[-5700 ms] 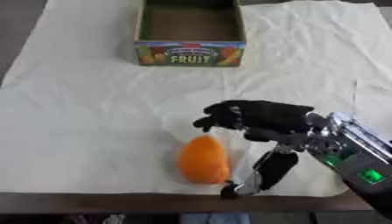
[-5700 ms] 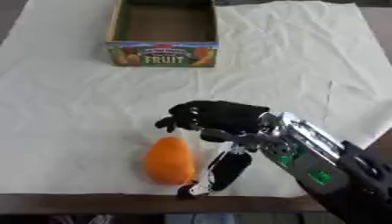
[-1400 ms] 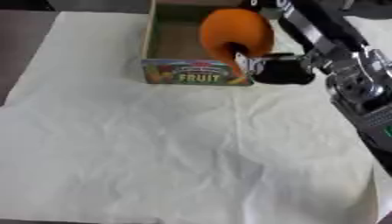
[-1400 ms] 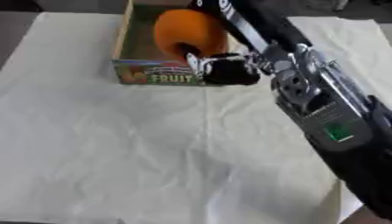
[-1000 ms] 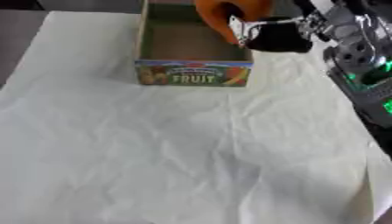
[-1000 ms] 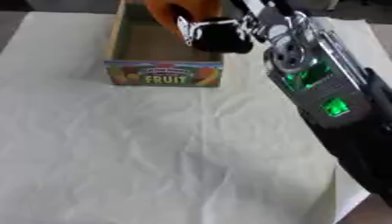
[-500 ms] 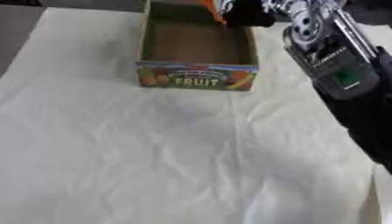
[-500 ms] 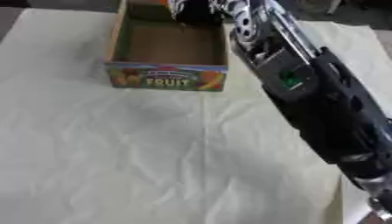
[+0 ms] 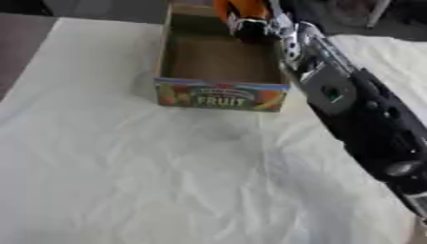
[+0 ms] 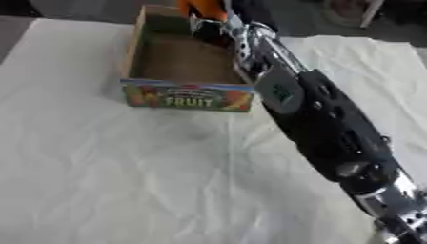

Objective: Pick up objects on the table and place them in the box.

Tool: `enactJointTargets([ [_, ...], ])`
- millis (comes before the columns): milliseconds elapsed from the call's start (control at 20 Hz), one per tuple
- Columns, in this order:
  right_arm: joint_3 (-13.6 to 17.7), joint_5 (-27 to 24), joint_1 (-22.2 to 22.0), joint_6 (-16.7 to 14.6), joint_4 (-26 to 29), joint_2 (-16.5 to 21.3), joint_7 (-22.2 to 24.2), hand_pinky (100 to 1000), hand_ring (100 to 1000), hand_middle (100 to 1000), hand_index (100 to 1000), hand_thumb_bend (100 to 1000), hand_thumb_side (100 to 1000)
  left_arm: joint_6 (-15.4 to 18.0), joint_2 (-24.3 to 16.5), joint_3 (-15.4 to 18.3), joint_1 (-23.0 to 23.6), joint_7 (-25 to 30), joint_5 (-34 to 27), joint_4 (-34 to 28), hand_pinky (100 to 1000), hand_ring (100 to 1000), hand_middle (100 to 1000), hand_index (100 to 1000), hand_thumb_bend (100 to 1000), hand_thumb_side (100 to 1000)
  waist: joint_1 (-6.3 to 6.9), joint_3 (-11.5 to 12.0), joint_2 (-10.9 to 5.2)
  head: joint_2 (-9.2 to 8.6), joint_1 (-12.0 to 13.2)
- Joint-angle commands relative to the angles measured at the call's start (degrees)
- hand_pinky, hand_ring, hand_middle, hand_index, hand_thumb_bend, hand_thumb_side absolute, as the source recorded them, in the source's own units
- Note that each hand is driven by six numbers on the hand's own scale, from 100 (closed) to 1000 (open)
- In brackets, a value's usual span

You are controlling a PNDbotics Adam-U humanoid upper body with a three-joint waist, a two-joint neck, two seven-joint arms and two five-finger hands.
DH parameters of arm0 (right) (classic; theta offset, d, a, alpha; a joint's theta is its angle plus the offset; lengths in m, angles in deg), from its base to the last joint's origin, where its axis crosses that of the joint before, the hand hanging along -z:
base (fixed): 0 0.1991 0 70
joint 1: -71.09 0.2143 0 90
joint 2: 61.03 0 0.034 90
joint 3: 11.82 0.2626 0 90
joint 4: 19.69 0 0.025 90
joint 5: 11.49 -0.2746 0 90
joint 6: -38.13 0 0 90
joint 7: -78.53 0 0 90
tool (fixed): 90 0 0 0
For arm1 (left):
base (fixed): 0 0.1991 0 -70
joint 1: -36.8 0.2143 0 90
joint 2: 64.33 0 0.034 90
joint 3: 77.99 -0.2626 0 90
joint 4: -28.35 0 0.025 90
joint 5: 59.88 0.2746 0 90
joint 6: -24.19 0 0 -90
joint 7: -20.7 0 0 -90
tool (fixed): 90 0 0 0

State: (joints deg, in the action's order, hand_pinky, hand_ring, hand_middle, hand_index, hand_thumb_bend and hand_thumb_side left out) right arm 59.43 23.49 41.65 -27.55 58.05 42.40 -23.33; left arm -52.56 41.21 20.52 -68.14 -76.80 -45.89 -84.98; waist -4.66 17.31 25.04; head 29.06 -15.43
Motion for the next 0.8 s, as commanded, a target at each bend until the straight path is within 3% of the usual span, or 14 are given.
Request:
enactJointTargets([
  [50, 0.5, 2.6, 1.6, -1.1, -3.2, 0.0, -1.9, 888, 908, 420, 659, 100, 220, 0.1, -0.2, -0.4, -0.5, 0.4, -0.2, -1.3, 316, 358, 618, 786, 100, 666, 0.18, 0.2, -1.04, -0.76, -0.6],
  [450, -0.5, 10.4, 0.8, -4.8, -8.8, -1.5, 2.0, 873, 910, 473, 708, 100, 298, 0.1, 0.0, -0.5, -0.5, 0.6, -0.2, -1.3, 315, 357, 618, 786, 100, 666, 0.04, 0.9, -0.72, -0.49, -1.3],
  [800, 0.1, 16.4, 0.8, -3.4, -10.5, -1.7, 7.6, 875, 943, 562, 811, 100, 362, 0.0, 0.1, -0.6, -0.5, 0.7, -0.2, -1.3, 314, 355, 617, 786, 100, 665, -0.30, 1.6, -0.36, -0.62, -1.9],
])
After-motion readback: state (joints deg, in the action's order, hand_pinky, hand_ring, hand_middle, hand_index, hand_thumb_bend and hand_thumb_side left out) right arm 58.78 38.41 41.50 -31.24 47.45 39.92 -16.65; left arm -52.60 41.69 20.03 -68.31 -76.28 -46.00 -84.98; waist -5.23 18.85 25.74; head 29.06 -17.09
